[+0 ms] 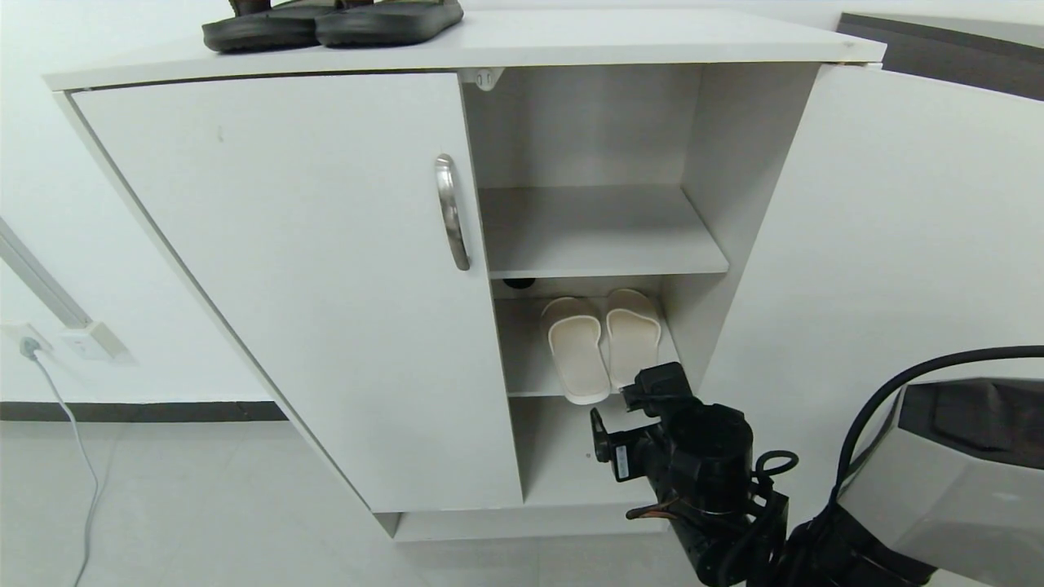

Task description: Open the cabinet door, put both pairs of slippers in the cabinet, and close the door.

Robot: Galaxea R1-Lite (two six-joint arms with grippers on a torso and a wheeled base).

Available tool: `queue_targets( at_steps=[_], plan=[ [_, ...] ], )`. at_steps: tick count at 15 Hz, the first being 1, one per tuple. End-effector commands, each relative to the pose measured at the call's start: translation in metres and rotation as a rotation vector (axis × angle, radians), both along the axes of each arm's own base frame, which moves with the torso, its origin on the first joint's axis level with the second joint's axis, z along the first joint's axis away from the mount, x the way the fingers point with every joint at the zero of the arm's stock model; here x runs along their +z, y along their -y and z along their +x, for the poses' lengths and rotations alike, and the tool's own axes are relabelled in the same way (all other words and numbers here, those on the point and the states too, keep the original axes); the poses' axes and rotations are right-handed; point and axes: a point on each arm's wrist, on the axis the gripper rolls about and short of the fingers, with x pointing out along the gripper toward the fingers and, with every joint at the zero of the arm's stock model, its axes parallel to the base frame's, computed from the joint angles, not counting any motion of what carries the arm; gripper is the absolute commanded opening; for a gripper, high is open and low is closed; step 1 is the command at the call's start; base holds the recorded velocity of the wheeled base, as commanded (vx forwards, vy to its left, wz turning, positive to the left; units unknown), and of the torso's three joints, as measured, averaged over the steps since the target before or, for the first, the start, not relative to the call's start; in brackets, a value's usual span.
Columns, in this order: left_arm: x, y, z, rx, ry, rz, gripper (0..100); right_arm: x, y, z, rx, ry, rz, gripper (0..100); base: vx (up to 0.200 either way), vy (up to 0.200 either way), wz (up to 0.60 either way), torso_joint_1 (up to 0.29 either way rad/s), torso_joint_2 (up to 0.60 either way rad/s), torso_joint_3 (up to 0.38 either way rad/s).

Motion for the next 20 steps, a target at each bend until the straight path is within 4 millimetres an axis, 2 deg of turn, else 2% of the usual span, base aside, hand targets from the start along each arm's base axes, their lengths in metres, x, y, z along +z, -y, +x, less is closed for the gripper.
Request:
queue_targets(
  at_steps=[1, 9, 18, 20],
  plan=[
    [0.0, 0.0, 0.0, 0.0, -0.002, 0.0, 0, -0.003, 0.0, 0.0, -0.001, -0.006, -0.007, 100, 0.0, 0.0, 0.0, 0.0, 0.0, 0.0],
    [0.0, 0.0, 0.0, 0.0, -0.002, 0.0, 0, -0.006, 0.001, 0.0, 0.001, -0.006, -0.01, 100, 0.0, 0.0, 0.0, 0.0, 0.0, 0.0],
    [0.0, 0.0, 0.0, 0.0, -0.002, 0.0, 0, -0.006, 0.0, 0.0, -0.001, -0.004, -0.006, 100, 0.0, 0.0, 0.0, 0.002, 0.0, 0.185],
    [0.0, 0.0, 0.0, -0.002, -0.001, 0.007, 0, 0.006, -0.002, -0.002, 0.01, 0.021, 0.019, 100, 0.0, 0.0, 0.0, 0.002, 0.0, 0.139]
  ],
)
